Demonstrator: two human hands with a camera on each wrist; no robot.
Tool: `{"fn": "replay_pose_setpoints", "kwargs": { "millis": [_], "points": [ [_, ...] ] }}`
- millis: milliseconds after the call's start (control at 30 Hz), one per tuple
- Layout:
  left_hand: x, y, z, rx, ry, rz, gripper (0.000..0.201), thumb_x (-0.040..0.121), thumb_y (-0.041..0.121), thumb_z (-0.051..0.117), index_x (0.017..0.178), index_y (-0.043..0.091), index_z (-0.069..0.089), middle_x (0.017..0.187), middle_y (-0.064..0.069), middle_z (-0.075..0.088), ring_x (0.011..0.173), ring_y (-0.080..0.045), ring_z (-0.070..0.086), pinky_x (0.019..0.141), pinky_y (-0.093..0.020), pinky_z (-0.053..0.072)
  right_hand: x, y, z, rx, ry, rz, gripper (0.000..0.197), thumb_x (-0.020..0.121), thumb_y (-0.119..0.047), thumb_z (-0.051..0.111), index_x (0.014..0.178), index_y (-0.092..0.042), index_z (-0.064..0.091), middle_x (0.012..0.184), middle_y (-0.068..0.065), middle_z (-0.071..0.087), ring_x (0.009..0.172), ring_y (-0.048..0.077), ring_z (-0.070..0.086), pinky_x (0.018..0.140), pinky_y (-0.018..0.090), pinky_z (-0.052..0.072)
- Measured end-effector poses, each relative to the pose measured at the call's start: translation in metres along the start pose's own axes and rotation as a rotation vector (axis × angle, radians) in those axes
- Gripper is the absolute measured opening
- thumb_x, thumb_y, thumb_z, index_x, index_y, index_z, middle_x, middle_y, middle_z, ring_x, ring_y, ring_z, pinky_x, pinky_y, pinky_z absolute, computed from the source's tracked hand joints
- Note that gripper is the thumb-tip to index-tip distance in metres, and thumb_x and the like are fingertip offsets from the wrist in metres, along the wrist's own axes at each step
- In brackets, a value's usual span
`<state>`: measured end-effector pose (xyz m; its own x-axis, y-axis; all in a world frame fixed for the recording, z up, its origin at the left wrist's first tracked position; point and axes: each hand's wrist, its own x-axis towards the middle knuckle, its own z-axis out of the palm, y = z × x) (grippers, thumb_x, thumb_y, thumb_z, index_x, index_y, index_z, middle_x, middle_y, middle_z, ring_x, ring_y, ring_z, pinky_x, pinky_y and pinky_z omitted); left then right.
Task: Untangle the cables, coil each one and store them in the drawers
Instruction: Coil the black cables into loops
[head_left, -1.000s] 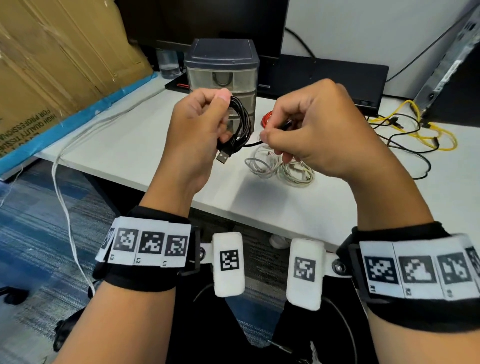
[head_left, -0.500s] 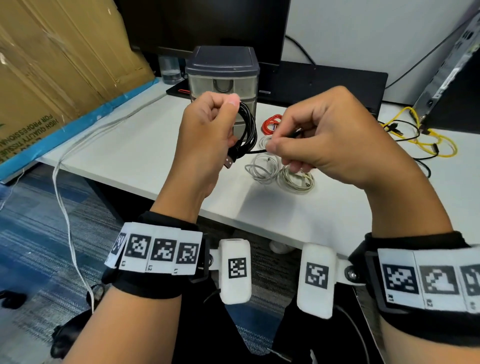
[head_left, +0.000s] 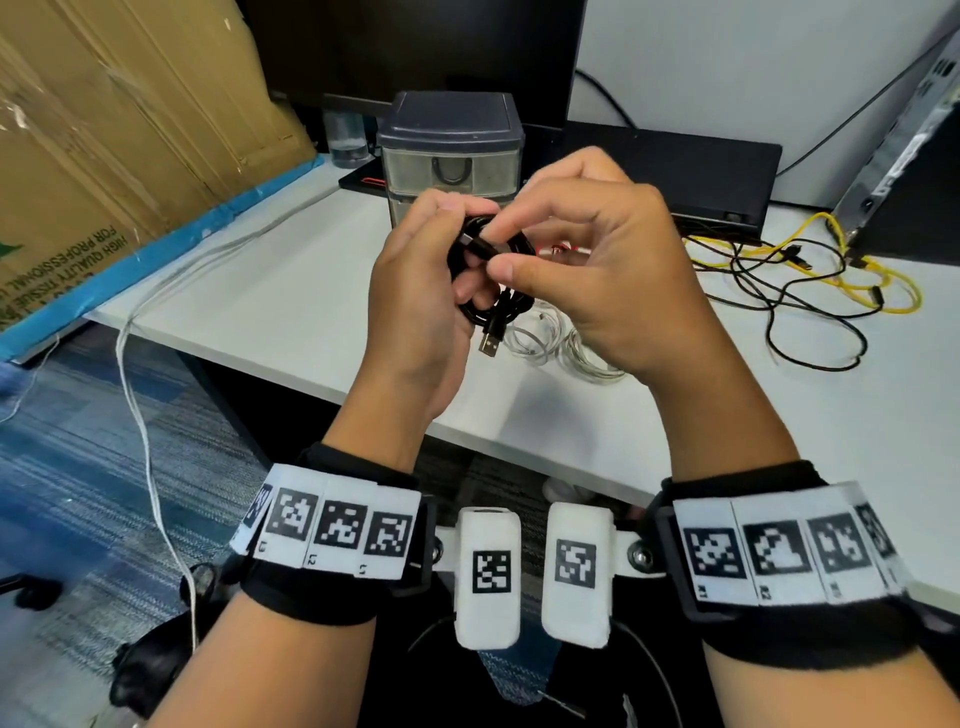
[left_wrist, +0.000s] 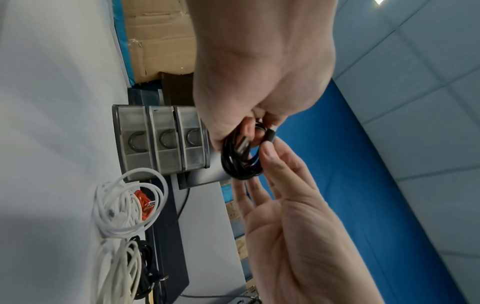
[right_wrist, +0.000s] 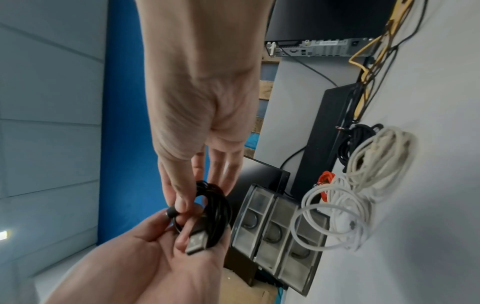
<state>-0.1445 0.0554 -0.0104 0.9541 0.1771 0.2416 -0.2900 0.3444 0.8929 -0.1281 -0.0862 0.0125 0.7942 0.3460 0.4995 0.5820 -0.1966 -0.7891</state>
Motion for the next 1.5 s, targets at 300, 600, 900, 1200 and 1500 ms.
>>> {"fn": "replay_pose_setpoints", "kwargs": {
  "millis": [300, 600, 900, 1200, 1500],
  "points": [
    [-0.005, 0.003, -0.035, 0.522, -0.354, 0.060, 0.010, 0.100, 0.006, 0.062, 0.105, 0.012, 0.069, 0.099, -0.014, 0.072, 0.088, -0.023, 0.072, 0.088, -0.034, 0.058, -0.012, 0.013, -0.018, 0.020, -0.139, 0.133, 0.046, 0.079, 0.003, 0.082, 0.106, -0.017, 0.050, 0.086, 0.009, 0.068, 0.073, 0.026, 0.066, 0.070, 0.042, 0.060],
    [-0.001, 0.026, -0.037, 0.885, -0.491, 0.033, 0.010, 0.092, 0.012, 0.076, 0.099, 0.018, 0.071, 0.087, 0.002, 0.073, 0.078, -0.015, 0.074, 0.077, -0.030, 0.058, -0.009, 0.008, -0.016, -0.105, -0.273, 0.183, 0.048, 0.080, 0.002, 0.082, 0.107, -0.021, 0.049, 0.084, 0.008, 0.065, 0.072, 0.032, 0.064, 0.066, 0.045, 0.060],
    [0.005, 0.014, -0.032, 1.009, -0.309, 0.090, 0.018, 0.085, 0.016, 0.082, 0.088, 0.027, 0.067, 0.087, 0.001, 0.068, 0.069, -0.018, 0.071, 0.053, -0.009, 0.039, -0.003, 0.012, -0.006, -0.282, -0.217, 0.207, 0.044, 0.081, -0.002, 0.080, 0.102, -0.026, 0.050, 0.089, 0.004, 0.064, 0.068, 0.026, 0.065, 0.062, 0.034, 0.059],
    [0.006, 0.011, -0.024, 1.165, -0.262, 0.181, 0.015, 0.084, 0.018, 0.083, 0.089, 0.025, 0.071, 0.080, 0.011, 0.066, 0.062, -0.003, 0.059, 0.058, -0.012, 0.045, -0.002, 0.013, -0.005, -0.351, -0.191, 0.199, 0.040, 0.082, -0.003, 0.079, 0.100, -0.027, 0.052, 0.091, 0.001, 0.063, 0.067, 0.019, 0.065, 0.064, 0.036, 0.059],
    [0.008, 0.007, -0.021, 1.042, -0.128, 0.272, 0.030, 0.080, 0.028, 0.088, 0.099, 0.025, 0.064, 0.079, 0.010, 0.064, 0.068, -0.007, 0.066, 0.066, -0.024, 0.054, -0.004, 0.018, -0.005, -0.356, -0.013, 0.179, 0.030, 0.086, -0.005, 0.073, 0.091, -0.024, 0.051, 0.087, -0.005, 0.063, 0.065, 0.015, 0.063, 0.065, 0.046, 0.058]
  ]
}}
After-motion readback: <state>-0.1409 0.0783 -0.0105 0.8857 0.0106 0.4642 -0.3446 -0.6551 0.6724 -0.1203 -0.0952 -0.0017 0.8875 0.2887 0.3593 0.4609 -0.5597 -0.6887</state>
